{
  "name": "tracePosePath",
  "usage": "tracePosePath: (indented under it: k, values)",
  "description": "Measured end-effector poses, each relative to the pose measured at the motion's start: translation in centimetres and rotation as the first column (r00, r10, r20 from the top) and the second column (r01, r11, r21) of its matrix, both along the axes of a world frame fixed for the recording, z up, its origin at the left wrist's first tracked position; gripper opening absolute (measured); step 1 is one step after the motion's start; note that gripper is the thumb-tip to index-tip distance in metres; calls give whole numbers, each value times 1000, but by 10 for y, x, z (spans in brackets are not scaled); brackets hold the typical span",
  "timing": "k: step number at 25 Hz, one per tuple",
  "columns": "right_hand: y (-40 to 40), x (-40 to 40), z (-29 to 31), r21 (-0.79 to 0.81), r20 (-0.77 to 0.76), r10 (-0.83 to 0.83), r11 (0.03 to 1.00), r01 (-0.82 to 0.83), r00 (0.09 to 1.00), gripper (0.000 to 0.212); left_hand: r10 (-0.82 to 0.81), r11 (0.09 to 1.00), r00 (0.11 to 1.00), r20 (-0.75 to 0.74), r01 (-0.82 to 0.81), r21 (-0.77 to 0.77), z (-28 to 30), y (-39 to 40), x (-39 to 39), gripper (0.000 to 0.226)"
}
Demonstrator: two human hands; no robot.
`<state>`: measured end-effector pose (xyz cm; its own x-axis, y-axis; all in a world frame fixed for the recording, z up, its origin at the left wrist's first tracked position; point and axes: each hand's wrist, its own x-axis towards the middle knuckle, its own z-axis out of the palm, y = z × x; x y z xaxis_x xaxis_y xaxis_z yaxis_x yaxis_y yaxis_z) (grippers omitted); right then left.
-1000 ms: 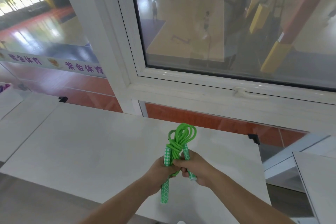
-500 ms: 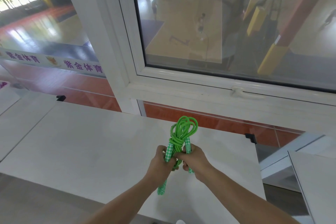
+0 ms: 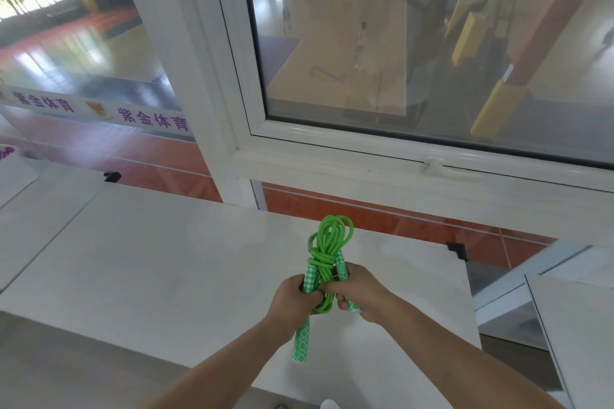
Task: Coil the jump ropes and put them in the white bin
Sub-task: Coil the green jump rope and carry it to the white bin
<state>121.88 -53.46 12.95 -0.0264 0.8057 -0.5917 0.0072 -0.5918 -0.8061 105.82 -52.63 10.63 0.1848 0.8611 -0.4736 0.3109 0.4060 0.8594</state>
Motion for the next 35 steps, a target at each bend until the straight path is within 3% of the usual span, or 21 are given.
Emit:
tracePosePath:
  k: [3,6,9,12,16,19,25,30,33,35]
  values:
    - [3,1,-1,-15,31,46,999,-45,998,17,-3,1000,999,-49,3,11,2,1,2,9]
    - [5,5,1,-67,-41,134,988,-137,990,20,-83,997,995,-52,83,3,6,5,3,7]
    - [5,14,1,-110,-164,125,983,-144,978,20,-109,991,990,90,116,-72,14,11,-1,15]
    - [6,16,-4,-83,-188,100,990,-117,977,20,-104,977,976,189,136,-163,21,17,-10,20]
    - [7,15,-11,-103,-242,34,993,-61,970,16,50,937,933,356,80,-340,16,9,-14,18]
    - [5,15,-17,-169,-255,10,984,-55,967,11,97,922,901,423,78,-379,8,4,-13,21]
    - [-3,11,-31,-244,-306,-10,967,-69,952,16,54,931,944,326,70,-358,-9,-4,-7,24]
    - [1,20,-38,-382,-306,-186,922,58,934,20,-12,935,985,171,71,-347,-19,1,-11,14]
    - [5,38,-31,-401,-146,88,905,-140,985,28,-125,949,992,15,124,-291,-20,11,-17,15]
    - [7,48,-23,-414,-234,166,875,-252,958,33,-211,952,973,-93,183,-247,-19,15,-19,19]
